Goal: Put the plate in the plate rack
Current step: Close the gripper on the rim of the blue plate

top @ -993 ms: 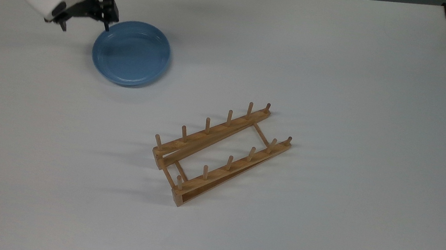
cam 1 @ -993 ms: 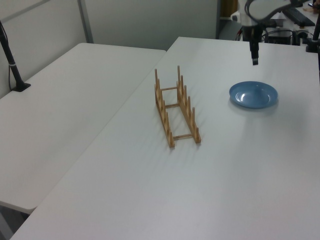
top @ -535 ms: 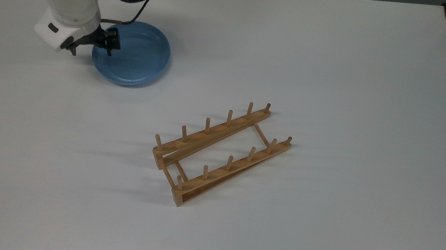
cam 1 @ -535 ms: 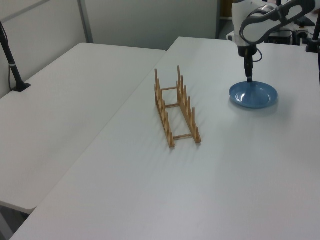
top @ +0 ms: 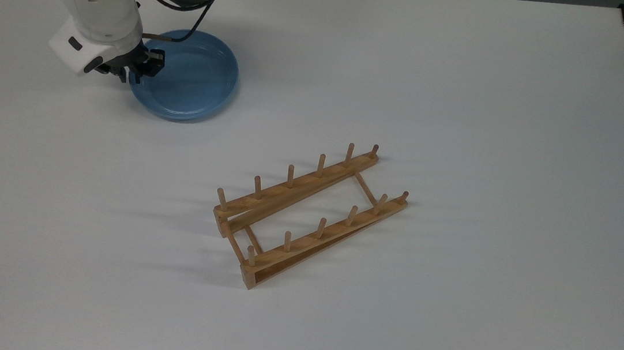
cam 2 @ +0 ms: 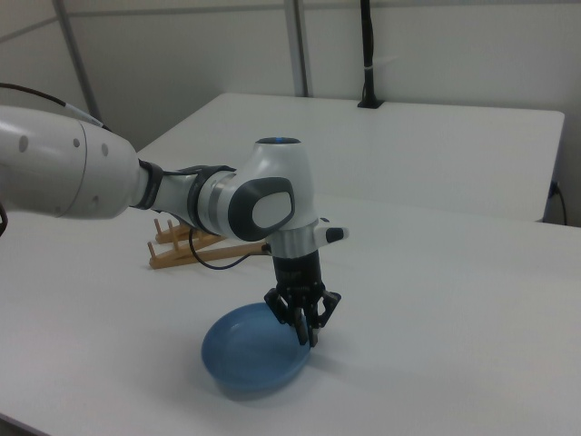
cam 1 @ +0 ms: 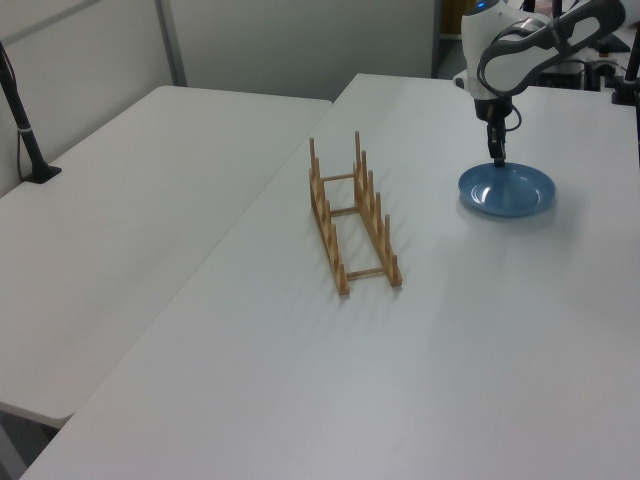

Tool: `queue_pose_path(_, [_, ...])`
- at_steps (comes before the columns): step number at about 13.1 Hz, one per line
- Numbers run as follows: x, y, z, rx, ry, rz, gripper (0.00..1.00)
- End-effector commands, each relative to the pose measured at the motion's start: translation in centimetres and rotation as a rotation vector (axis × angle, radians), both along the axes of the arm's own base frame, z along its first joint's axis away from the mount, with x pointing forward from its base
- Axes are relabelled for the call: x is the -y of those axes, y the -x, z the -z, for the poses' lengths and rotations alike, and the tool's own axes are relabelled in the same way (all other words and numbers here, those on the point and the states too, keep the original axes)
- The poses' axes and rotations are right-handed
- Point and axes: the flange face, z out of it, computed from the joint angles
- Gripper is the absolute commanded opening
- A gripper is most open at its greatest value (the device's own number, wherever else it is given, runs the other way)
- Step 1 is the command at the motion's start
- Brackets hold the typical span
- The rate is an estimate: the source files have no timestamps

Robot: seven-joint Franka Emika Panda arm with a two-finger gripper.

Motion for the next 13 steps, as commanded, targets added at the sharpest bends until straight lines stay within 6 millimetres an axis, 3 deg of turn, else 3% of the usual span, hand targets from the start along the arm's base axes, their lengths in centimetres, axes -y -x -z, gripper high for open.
queue_pose_path(1, [-0.02,-0.16,0.6,0.012,0.036,0.0,0.18])
queue_pose_path(4, [0.55,-0.04,1.23,-0.003,0.055,-0.011,0.19])
queue_pose_path(7, [0.92,0.02,1.14,-0.007,0.071,-0.019,0.51])
queue_pose_path(8, [0.84,-0.02,1.13,-0.006,0.071,-0.021,0.48])
queue_pose_path(9, [0.82,-0.09,1.22,0.0,0.072,-0.023,0.36])
queue_pose_path(10, [0.73,-0.24,1.19,0.012,0.073,-0.028,0.15])
queue_pose_path(11, [0.73,-0.26,1.18,0.014,0.073,-0.028,0.05])
queue_pose_path(13, [0.64,-0.33,1.35,0.014,0.073,-0.03,0.0])
